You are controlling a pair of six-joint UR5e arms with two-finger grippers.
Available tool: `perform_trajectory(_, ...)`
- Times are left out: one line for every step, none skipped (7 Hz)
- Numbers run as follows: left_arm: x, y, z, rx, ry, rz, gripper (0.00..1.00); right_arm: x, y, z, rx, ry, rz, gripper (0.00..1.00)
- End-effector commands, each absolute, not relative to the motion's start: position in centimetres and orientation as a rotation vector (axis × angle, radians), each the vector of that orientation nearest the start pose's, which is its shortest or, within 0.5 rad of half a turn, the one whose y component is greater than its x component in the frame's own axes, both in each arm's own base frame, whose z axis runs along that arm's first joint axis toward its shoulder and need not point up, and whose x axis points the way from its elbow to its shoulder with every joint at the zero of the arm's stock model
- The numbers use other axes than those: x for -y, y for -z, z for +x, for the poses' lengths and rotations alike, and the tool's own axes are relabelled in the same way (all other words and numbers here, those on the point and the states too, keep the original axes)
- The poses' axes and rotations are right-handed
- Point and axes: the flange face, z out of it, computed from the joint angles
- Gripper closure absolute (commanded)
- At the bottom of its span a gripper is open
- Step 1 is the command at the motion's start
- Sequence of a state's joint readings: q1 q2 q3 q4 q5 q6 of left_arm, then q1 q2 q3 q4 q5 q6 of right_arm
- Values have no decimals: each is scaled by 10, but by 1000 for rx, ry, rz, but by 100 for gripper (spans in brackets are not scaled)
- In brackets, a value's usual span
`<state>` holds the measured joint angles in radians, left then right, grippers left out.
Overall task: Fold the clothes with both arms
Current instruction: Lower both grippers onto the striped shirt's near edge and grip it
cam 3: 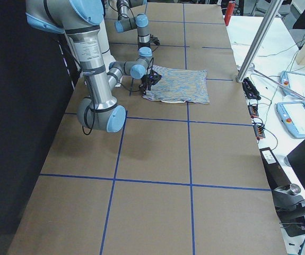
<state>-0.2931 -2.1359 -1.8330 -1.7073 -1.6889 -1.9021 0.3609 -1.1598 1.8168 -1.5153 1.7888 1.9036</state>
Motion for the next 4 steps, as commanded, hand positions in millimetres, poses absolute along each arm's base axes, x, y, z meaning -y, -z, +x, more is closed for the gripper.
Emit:
perform_trajectory(300, -207, 568, -974, 520, -127, 100, 325, -307, -532, 756, -585, -196, 100)
perform_trajectory(298, -206, 569, -975, 516, -130, 100, 323, -293, -524, 788, -582, -193, 100)
perform_trajectory(299, -207, 569, -973, 516, -130, 100, 323, -293, -524, 789, -591, -197, 100)
perform_trajectory(299, -207, 569, -973, 516, -130, 100, 323, -293, -524, 789, -591, -197, 100)
